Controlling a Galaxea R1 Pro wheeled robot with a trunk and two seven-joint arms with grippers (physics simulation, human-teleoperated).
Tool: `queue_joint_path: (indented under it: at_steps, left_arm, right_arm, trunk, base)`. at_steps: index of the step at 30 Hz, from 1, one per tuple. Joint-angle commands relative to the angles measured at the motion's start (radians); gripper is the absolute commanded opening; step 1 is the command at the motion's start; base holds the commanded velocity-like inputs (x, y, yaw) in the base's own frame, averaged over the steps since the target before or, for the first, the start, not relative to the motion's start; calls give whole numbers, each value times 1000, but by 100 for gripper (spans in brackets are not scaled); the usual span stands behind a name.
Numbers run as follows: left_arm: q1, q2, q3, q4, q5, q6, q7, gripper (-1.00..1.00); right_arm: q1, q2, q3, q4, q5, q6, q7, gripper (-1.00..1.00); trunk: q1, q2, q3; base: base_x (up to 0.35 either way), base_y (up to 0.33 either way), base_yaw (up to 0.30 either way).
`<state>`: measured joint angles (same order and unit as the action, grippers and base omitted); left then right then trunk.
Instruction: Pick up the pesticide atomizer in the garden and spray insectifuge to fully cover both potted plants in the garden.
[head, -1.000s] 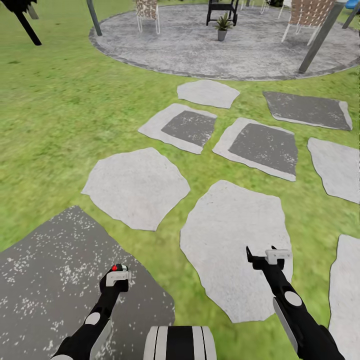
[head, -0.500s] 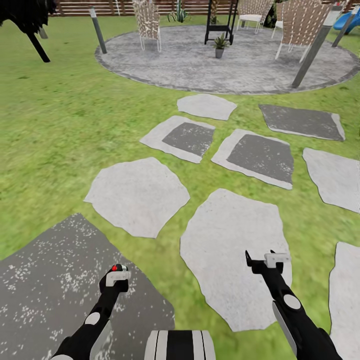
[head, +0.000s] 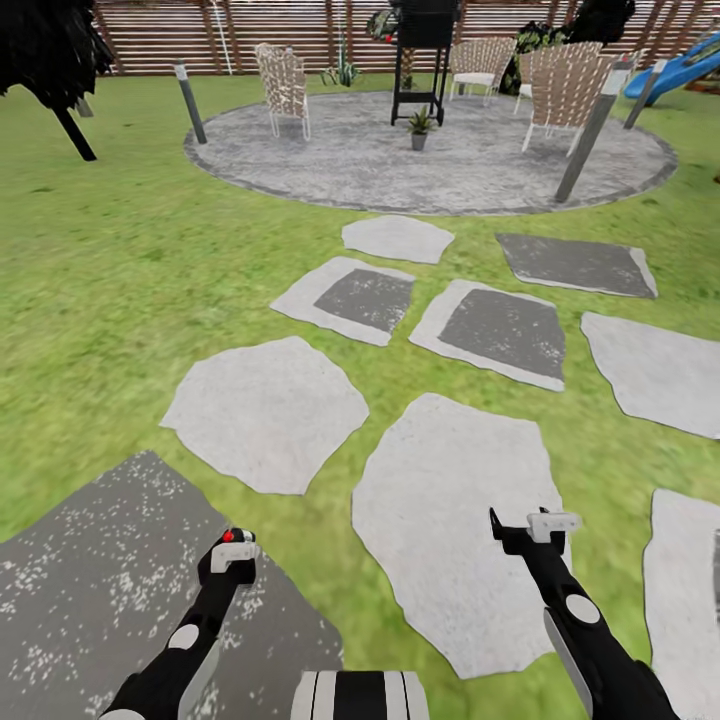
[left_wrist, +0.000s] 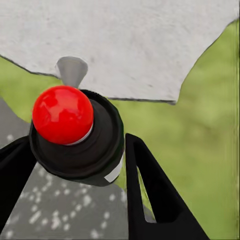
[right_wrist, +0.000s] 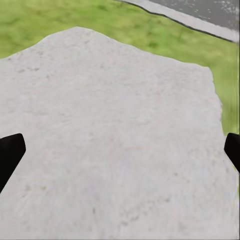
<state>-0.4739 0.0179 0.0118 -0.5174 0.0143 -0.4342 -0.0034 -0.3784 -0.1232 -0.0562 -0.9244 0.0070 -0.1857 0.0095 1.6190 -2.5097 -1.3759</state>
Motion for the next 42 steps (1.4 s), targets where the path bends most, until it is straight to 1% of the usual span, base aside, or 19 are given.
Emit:
queue_joint_path:
  at_steps: [1,7,9,10,12,14,17,21,22,24,25,27,28,35,42]
  left_arm:
    - [-1,1,0,0,1,-3,0,-100]
    - [-2,1,0,0,1,-2,0,-100]
    - [-2,-1,-1,0,1,-2,1,-100]
    - [-2,-3,-3,0,1,-1,1,-100]
    - [-2,-7,-6,0,-1,-1,4,-100]
    - [-2,-2,-4,4,0,2,2,-100]
    - [-2,1,-3,29,2,8,3,-100]
    - [0,2,-5,69,0,10,2,-100]
    - [0,2,-5,82,0,11,1,-100]
    - [0,3,-6,100,0,11,1,-100]
    - [16,4,-9,136,-2,11,5,-100]
    - [48,2,-7,148,0,10,10,-100]
    - [90,-3,-5,155,2,7,14,-100]
    - [132,-10,-4,155,3,4,16,-100]
    - [144,-7,-2,157,4,6,16,-100]
  right_arm:
    - [-1,0,-1,1,1,-3,1,100]
    - [-1,-1,-1,5,2,-3,1,100]
    - [-1,-1,-1,30,2,-4,2,100]
    - [-1,-1,-1,55,2,-5,2,100]
    - [-1,-2,-1,136,1,-11,2,100]
    - [-1,-2,-1,184,2,-30,1,100]
    - [-1,-4,1,253,6,-56,1,100]
    - [-1,-5,1,381,7,-84,0,100]
    - [-1,-5,1,416,6,-106,0,100]
    - [-1,-4,1,483,6,-185,0,100]
    - [-1,-2,1,616,4,-349,1,100]
    - [-1,-1,1,652,5,-388,1,100]
    - [-1,-3,1,683,6,-410,1,100]
    - [1,0,1,715,5,-417,-1,100]
    - [1,-2,1,719,5,-418,0,100]
  trunk:
    - [-1,0,4]
    - [-3,1,34]
    - [-4,2,44]
    - [-5,2,49]
    - [-6,3,59]
    - [-6,3,69]
    - [-8,4,84]
    - [-10,5,104]
    - [-10,5,109]
    - [-11,5,119]
    - [-11,6,124]
    - [-12,6,135]
    - [-13,6,140]
    - [-16,8,171]
    - [-19,10,198]
  base:
    - [0,0,-207]
    - [0,0,-208]
    - [0,0,-208]
    - [0,0,-208]
    - [0,0,-208]
    - [0,0,-208]
    - [0,0,-208]
    - [0,0,-208]
    - [0,0,-208]
    - [0,0,-208]
    - [0,0,-208]
    - [0,0,-208]
    - [0,0,-205]
    - [0,0,-107]
    - [0,0,-4]
